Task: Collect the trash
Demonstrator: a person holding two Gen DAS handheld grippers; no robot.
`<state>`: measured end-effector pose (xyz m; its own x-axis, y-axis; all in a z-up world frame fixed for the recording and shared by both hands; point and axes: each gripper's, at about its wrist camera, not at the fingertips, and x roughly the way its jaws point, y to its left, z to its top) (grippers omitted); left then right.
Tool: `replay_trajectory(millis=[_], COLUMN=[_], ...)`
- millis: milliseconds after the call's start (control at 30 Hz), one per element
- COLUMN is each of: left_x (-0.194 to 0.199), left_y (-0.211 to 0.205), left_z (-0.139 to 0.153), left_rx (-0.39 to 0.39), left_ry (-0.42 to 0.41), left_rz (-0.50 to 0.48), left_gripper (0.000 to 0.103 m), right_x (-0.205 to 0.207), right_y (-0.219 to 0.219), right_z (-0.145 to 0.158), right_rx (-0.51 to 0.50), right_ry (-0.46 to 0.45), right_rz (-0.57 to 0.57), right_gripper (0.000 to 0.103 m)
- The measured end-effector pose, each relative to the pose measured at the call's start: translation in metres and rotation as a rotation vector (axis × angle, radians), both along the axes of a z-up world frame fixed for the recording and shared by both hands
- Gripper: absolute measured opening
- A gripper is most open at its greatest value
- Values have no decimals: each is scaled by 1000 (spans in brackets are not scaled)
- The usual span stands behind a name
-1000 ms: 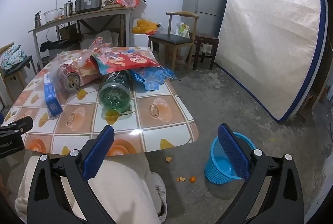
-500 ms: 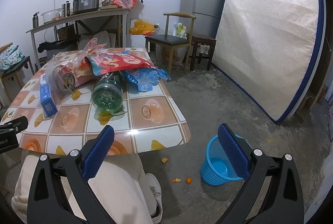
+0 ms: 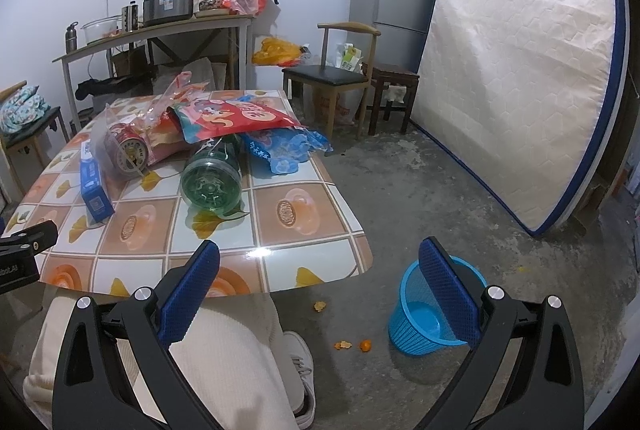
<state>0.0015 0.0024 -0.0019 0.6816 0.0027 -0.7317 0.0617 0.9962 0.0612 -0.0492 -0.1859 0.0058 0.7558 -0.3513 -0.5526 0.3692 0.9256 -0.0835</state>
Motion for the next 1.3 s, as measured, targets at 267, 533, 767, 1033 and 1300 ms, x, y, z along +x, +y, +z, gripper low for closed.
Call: replay_trajectory(millis=[267, 533, 767, 1033, 1300], left_x=[0, 0, 0, 0, 0], left_y=[0, 0, 0, 0, 0], left_z=[0, 0, 0, 0, 0], left_rx=[0, 0, 0, -1, -1], left_ry=[1, 2, 2, 3, 4], left_rz=[0, -1, 0, 0, -1], left_gripper=[94, 94, 94, 94, 94], right_x=[0, 1, 1, 1, 1], right_y=[1, 1, 2, 1, 3], right_z=[0, 0, 1, 1, 1], right_rx=[0, 0, 0, -1, 0], right_ry=[0, 3, 3, 4, 5], right_rz=[-1, 0, 0, 1, 0], right_gripper=[97, 97, 97, 97, 97])
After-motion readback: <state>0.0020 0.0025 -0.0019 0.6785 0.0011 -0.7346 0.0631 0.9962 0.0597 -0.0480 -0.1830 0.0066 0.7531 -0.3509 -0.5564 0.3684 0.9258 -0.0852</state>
